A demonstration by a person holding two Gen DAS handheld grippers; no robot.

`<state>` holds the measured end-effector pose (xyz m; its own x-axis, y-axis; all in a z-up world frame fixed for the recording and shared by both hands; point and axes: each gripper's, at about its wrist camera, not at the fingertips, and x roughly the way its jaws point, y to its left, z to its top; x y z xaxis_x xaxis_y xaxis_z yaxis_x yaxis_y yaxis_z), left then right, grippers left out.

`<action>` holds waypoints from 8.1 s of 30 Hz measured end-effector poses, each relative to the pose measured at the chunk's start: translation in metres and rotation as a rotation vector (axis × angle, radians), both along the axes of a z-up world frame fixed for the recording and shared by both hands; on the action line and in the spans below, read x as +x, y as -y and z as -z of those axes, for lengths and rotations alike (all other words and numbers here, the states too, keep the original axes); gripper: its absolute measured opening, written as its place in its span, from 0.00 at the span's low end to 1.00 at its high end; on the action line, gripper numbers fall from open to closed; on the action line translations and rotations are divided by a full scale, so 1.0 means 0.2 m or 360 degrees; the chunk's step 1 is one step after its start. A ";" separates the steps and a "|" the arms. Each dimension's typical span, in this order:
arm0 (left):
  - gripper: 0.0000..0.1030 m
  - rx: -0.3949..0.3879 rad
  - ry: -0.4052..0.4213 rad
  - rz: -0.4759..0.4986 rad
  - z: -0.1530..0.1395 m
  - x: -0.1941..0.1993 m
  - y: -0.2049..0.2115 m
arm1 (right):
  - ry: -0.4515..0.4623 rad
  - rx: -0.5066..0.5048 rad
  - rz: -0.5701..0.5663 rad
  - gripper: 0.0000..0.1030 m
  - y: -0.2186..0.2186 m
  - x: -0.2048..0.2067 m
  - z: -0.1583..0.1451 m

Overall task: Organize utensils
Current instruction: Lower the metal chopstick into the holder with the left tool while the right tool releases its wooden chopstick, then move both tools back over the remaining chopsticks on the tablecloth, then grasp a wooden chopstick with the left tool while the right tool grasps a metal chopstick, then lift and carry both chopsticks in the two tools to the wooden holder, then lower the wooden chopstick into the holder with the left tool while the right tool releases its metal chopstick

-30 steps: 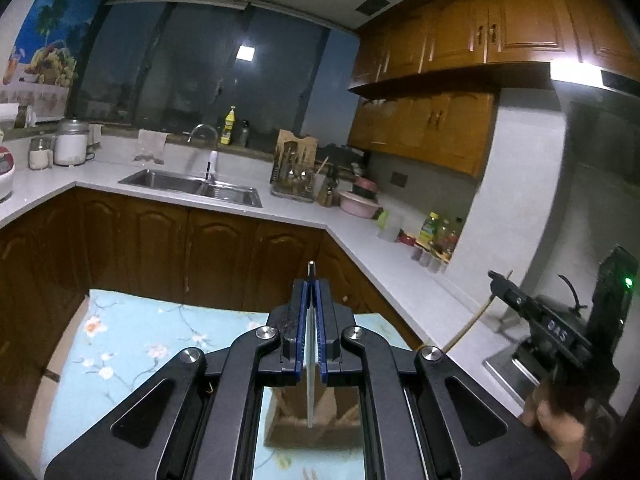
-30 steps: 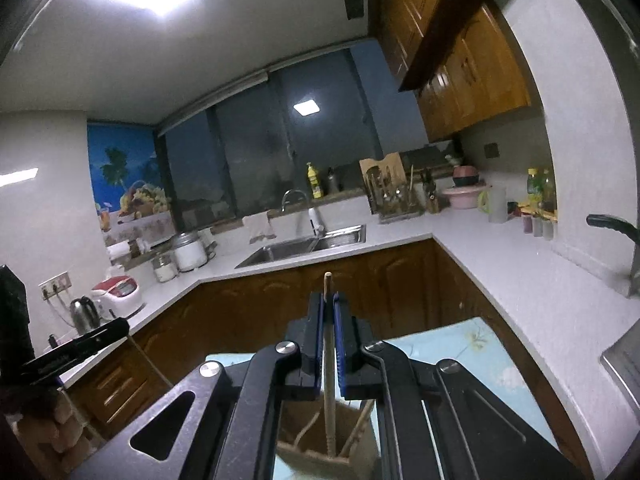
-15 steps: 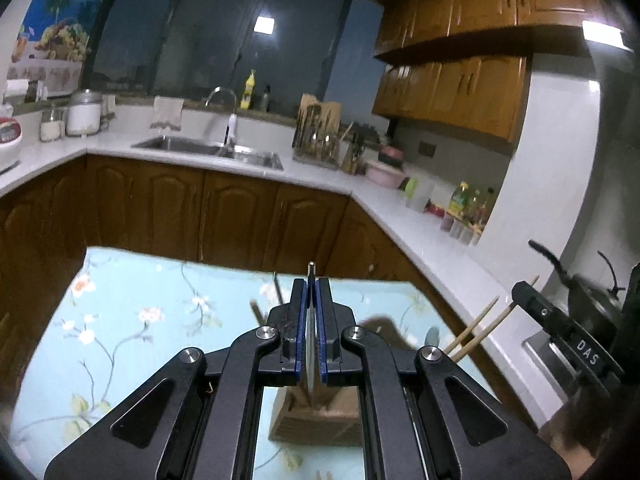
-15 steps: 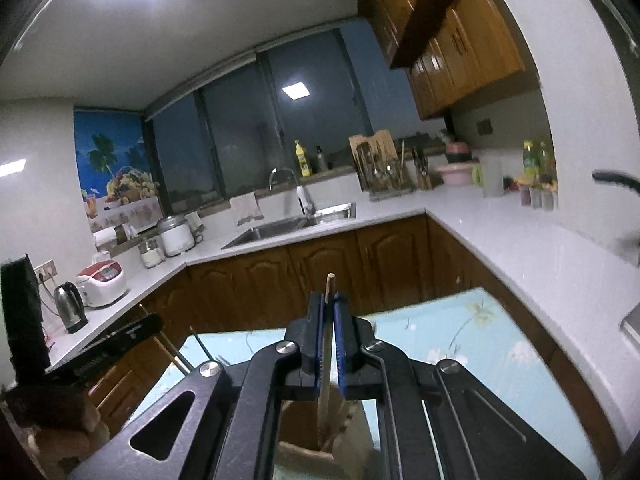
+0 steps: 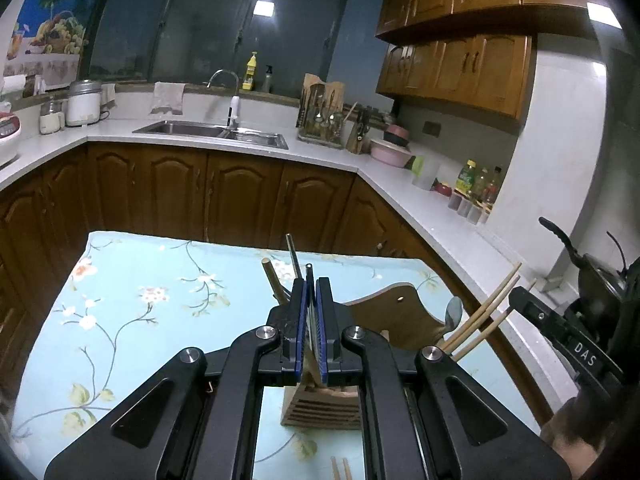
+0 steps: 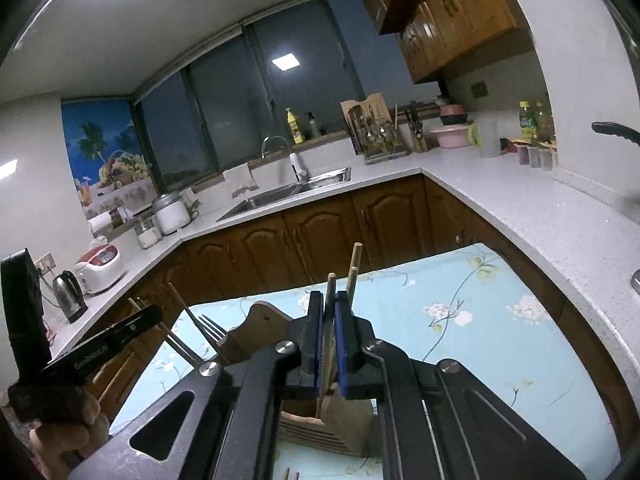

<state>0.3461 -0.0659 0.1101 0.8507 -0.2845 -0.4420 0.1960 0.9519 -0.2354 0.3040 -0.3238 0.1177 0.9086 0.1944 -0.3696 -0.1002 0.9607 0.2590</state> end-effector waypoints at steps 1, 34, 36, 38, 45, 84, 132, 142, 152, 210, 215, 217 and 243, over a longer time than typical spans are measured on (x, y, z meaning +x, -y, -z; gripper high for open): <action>0.04 0.0003 -0.0002 -0.0003 0.00 0.00 0.00 | -0.0003 0.0003 -0.0003 0.05 0.00 0.00 0.00; 0.89 -0.0184 -0.0129 -0.0183 0.14 -0.68 -0.33 | -0.0006 0.0076 0.0084 0.99 0.23 -0.63 0.11; 0.89 -0.0168 -0.0176 -0.0177 0.21 -0.72 -0.32 | -0.0058 0.0062 0.0099 0.99 0.24 -0.68 0.17; 0.89 -0.0148 -0.0205 -0.0167 0.26 -0.77 -0.31 | -0.0102 0.0044 0.0116 0.99 0.25 -0.72 0.23; 0.89 -0.0086 -0.0312 -0.0143 0.42 -0.87 -0.28 | -0.0204 -0.0003 0.0131 0.99 0.27 -0.83 0.37; 0.81 0.0285 -0.0681 0.0104 0.78 -0.51 0.11 | -0.0847 -0.0419 -0.0098 0.24 0.02 -0.35 0.82; 0.04 0.0087 -0.0610 0.0379 0.53 -0.44 0.17 | -0.0627 -0.0061 -0.0213 0.04 0.07 -0.35 0.52; 0.04 -0.0090 -0.0314 0.0389 0.12 -0.74 -0.02 | -0.0292 -0.0026 -0.0205 0.04 0.11 -0.64 0.09; 0.04 -0.0107 -0.0158 0.0337 -0.05 -0.83 -0.14 | -0.0123 -0.0044 -0.0205 0.04 0.06 -0.67 -0.11; 0.05 -0.0031 0.0155 -0.0025 -0.08 -0.03 0.07 | 0.0047 -0.0010 -0.0031 0.04 0.01 -0.05 -0.09; 0.05 -0.0028 0.0087 -0.0017 -0.01 -0.01 0.06 | -0.0040 0.0004 -0.0039 0.04 0.01 -0.02 -0.01; 0.05 -0.0021 0.0082 -0.0027 0.01 -0.01 0.06 | -0.0072 0.0008 -0.0042 0.05 0.02 -0.01 0.02; 0.41 0.0003 0.0036 0.0027 -0.03 -0.13 0.04 | -0.0018 0.0157 0.0015 0.51 0.12 -0.11 -0.02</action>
<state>0.3194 -0.0737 0.1169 0.8554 -0.2983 -0.4235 0.2177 0.9488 -0.2287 0.2822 -0.3468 0.1218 0.9064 0.2217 -0.3595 -0.0876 0.9313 0.3535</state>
